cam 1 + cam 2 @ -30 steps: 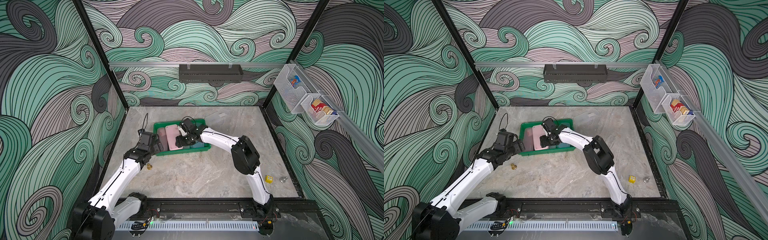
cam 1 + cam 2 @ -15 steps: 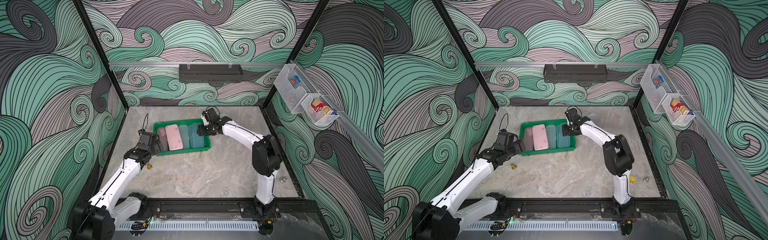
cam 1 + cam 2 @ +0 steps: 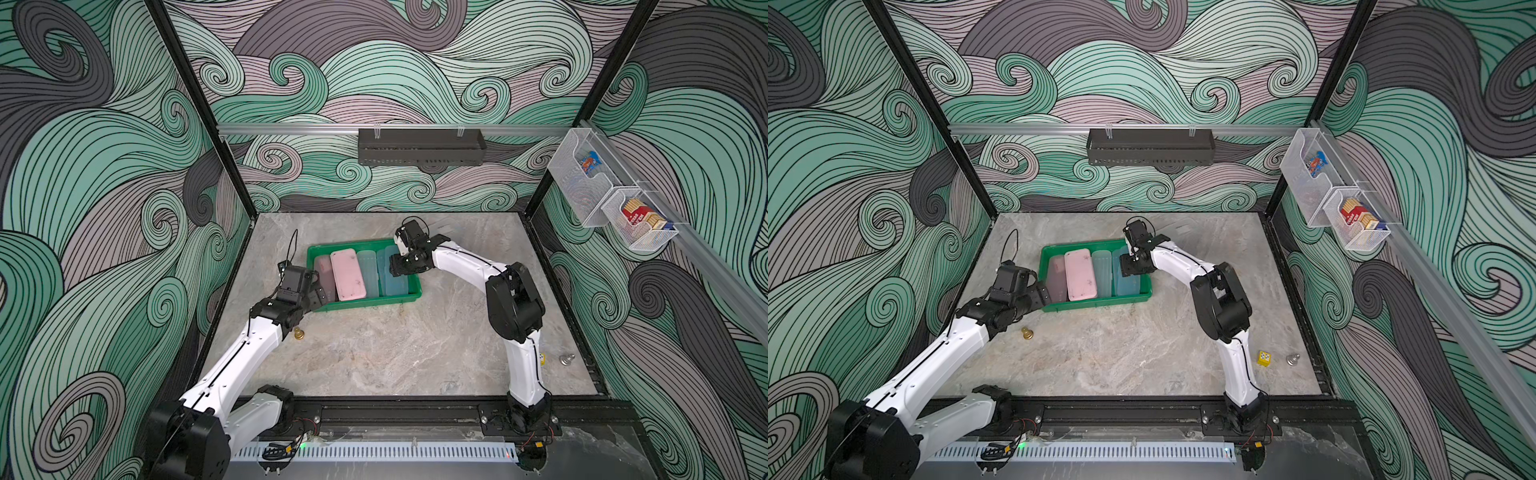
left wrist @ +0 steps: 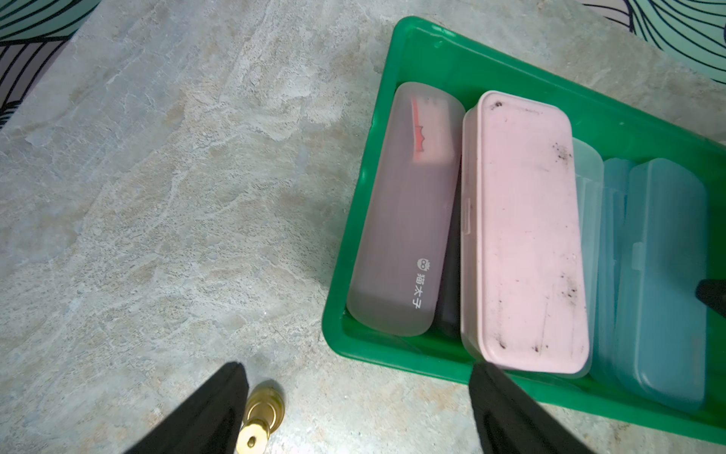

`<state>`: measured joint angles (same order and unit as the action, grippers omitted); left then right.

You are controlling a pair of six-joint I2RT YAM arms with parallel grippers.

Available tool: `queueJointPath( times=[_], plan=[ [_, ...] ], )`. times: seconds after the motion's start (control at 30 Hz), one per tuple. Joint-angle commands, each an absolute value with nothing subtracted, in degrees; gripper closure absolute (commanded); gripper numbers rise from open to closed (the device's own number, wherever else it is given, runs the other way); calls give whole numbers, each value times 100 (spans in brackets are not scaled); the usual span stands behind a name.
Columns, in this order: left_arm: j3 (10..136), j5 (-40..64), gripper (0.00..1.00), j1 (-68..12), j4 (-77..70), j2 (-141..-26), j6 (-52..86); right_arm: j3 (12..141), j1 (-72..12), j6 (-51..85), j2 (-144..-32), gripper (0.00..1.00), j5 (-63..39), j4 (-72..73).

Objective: Put the pencil case into the storage box
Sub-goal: Adjust the pencil case in the storage box.

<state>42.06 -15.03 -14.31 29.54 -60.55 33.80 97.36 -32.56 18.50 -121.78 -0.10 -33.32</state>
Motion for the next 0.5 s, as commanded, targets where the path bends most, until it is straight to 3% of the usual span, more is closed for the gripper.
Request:
queueJointPath(
  times=[0.0, 0.47],
  plan=[
    [4175, -1555, 8, -1389, 2909, -6063, 3296, 9988, -3350, 1698, -12422, 51, -47, -3358],
    [4113, -1551, 8, -1385, 2889, -6034, 3272, 10049, -3553, 1797, -12494, 50, 26, -3365]
  ],
)
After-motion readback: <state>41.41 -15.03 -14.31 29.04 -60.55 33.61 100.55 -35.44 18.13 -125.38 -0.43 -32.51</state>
